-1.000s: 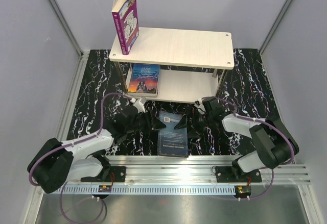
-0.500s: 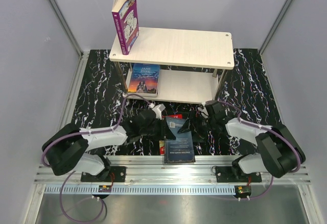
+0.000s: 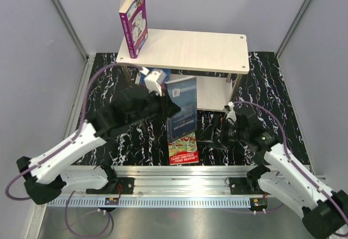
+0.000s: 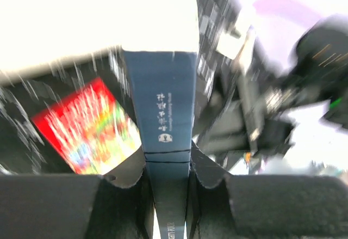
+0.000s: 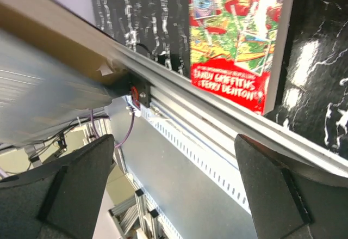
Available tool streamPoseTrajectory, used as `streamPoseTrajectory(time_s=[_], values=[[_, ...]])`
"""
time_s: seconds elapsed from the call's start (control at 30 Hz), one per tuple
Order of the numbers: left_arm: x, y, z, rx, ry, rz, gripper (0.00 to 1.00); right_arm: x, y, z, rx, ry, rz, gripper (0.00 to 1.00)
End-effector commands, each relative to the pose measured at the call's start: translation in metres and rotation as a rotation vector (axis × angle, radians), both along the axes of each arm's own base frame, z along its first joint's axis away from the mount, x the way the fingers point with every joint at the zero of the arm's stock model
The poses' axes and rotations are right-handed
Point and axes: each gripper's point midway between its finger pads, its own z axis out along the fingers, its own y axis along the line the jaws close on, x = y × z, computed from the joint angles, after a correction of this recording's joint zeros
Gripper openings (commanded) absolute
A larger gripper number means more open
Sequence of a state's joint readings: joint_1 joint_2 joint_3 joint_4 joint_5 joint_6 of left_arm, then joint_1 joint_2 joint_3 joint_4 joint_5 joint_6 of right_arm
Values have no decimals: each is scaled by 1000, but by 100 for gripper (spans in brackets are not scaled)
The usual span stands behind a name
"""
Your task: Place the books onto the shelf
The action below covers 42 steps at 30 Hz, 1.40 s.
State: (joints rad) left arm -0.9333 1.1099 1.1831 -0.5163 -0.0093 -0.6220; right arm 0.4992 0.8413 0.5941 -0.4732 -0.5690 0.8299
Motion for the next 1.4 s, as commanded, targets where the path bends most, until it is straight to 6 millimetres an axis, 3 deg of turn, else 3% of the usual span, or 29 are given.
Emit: streamPoseTrajectory(time_s=[0.0, 0.07, 0.1, 0.23, 0.3, 0.37, 0.4, 0.43, 0.5, 0.6, 0.83, 1.03, 1.37], values=[[16, 36, 143, -100, -393, 82, 0, -13, -14, 12, -55, -11, -17, 100], [23, 46, 179, -100, -468, 131, 0, -18, -19, 9, -78, -4, -18, 100], [24, 52, 210, -102, -529, 141, 0, -20, -21, 9, -85, -5, -16, 100], [37, 63, 267, -100, -692, 211, 0, -24, -26, 2, -117, 7, -8, 100], [52, 72, 285, -72, -785, 300, 0, -24, -27, 3, -123, 3, -9, 100], [72, 75, 284, -15, -822, 389, 0, -22, -26, 4, -128, -3, -7, 100], [78, 76, 296, -7, -886, 420, 0, -22, -26, 3, -131, 2, -6, 100], [88, 69, 288, 28, -901, 432, 0, -21, -26, 2, -133, 3, -1, 100], [98, 72, 300, 42, -962, 502, 0, -21, -25, 1, -141, 12, 3, 100], [118, 69, 301, 78, -992, 560, 0, -20, -26, 0, -144, 15, 0, 100], [164, 104, 299, 114, -979, 690, 0, -19, -26, -5, -153, 25, -12, 100], [181, 125, 296, 119, -995, 753, 0, -16, -25, -8, -157, 32, -14, 100], [199, 135, 275, 103, -972, 801, 0, -10, -18, -14, -149, 55, -3, 100]])
